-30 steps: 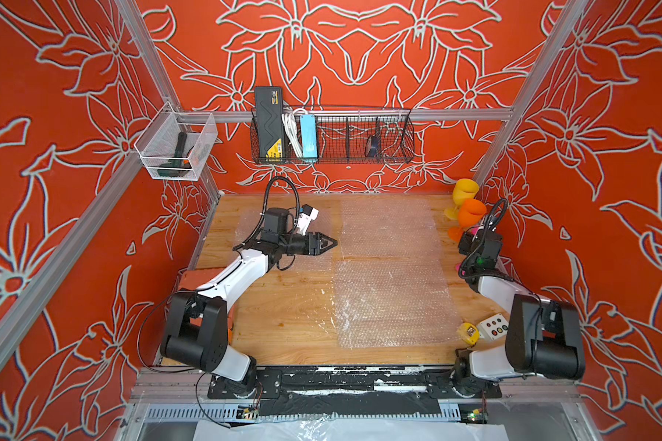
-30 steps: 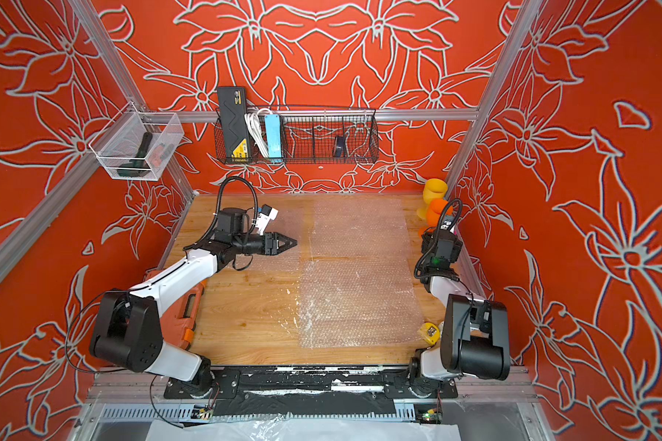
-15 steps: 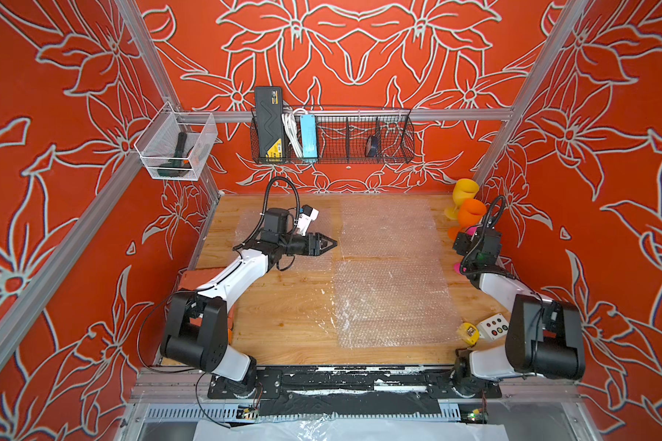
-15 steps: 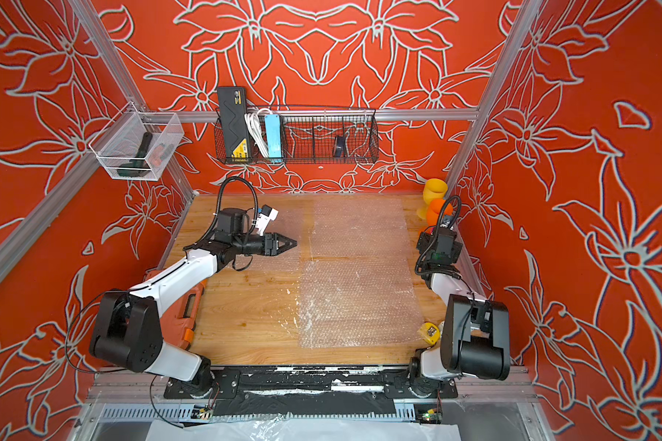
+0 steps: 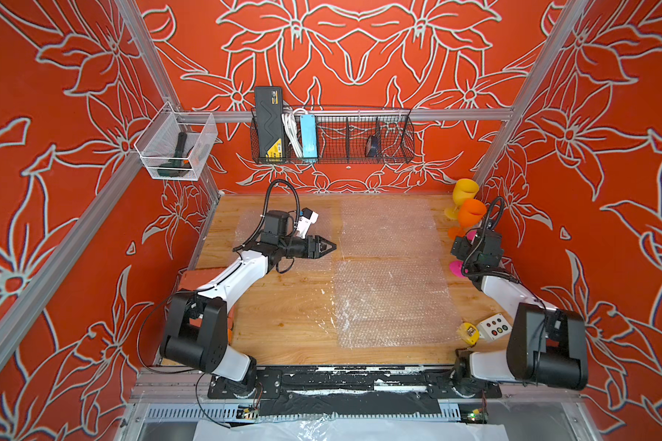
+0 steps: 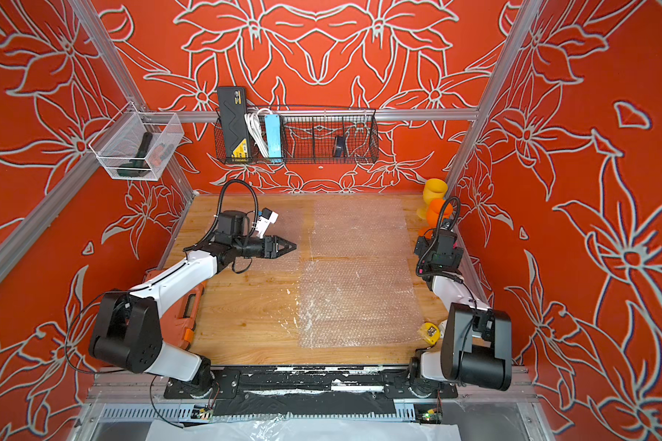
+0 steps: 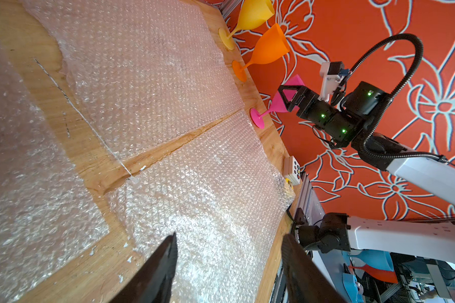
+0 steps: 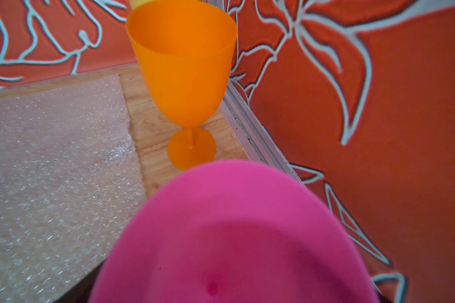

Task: Unpack wine glasses from bubble wrap
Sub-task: Place the wine glass at the center of the board.

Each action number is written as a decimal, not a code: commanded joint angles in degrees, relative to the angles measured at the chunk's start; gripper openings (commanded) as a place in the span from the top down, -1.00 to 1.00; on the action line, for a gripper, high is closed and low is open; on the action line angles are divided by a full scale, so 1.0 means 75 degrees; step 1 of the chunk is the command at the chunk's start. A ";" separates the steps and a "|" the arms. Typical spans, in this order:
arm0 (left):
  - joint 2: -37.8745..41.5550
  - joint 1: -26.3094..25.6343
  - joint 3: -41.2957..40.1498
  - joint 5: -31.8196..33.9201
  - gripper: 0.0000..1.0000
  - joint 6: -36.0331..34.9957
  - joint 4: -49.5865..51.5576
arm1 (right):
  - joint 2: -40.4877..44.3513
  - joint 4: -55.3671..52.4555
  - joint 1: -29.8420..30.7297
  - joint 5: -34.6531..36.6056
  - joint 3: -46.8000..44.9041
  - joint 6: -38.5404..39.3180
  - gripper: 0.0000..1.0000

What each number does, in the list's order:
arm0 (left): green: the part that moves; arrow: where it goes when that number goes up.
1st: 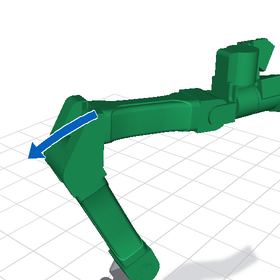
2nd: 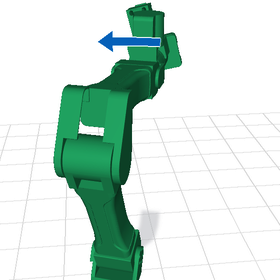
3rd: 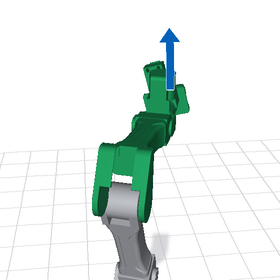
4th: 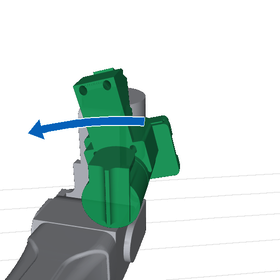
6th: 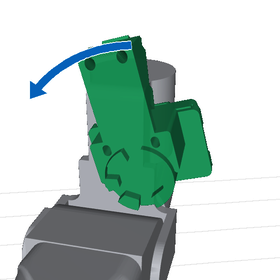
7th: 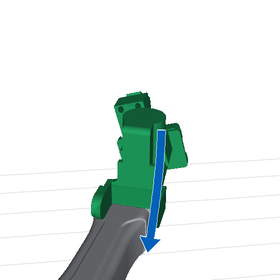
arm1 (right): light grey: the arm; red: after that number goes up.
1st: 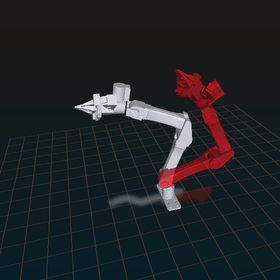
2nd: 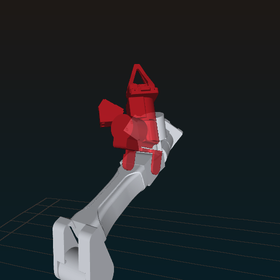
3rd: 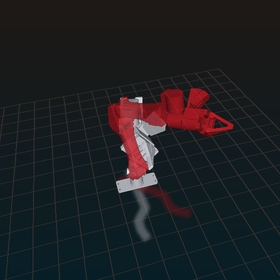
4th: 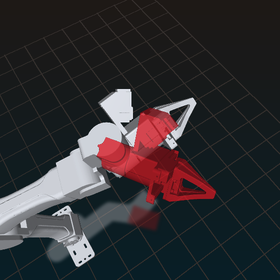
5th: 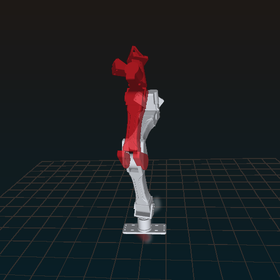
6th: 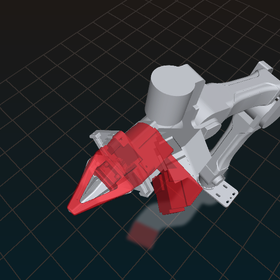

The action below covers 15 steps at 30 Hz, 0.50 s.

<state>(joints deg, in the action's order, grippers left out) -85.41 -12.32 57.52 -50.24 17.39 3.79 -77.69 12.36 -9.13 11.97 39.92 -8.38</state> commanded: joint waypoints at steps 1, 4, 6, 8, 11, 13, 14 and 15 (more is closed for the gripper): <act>0.0212 0.0051 0.0044 -0.0134 -0.24 -0.0115 -0.0038 | 0.0230 -0.0172 -0.0061 0.0139 -0.0147 -0.0004 -0.95; 0.0276 0.0056 -0.0016 -0.0134 -0.24 -0.0104 -0.0049 | 0.0292 -0.0149 -0.0061 0.0104 -0.0292 -0.0087 -0.95; 0.0320 0.0059 -0.0039 -0.0121 -0.24 -0.0124 -0.0015 | 0.0368 -0.0117 -0.0061 0.0075 -0.0403 -0.0111 -0.95; 0.0356 0.0060 -0.0074 -0.0104 -0.24 -0.0127 -0.0008 | 0.0464 -0.0123 -0.0061 0.0082 -0.0471 -0.0083 -0.95; 0.0358 0.0060 -0.0075 -0.0068 -0.24 -0.0136 0.0029 | 0.0668 -0.0300 -0.0061 0.0098 -0.0439 -0.0031 -0.95; 0.0340 0.0065 -0.0074 0.0050 -0.24 -0.0049 0.0067 | 0.0889 -0.0499 -0.0061 0.0190 -0.0363 -0.0051 -0.95; 0.0326 0.0083 -0.0072 0.0060 -0.24 -0.0017 0.0063 | 0.0982 -0.0577 -0.0060 0.0240 -0.0337 -0.0063 -0.95; 0.0313 0.0094 -0.0075 0.0038 -0.24 0.0021 0.0054 | 0.1098 -0.0689 -0.0060 0.0267 -0.0289 -0.0068 -0.95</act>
<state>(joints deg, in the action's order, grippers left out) -84.16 -12.25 57.49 -50.02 17.50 3.86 -71.92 9.56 -9.13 12.10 36.95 -8.54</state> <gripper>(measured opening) 0.620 0.974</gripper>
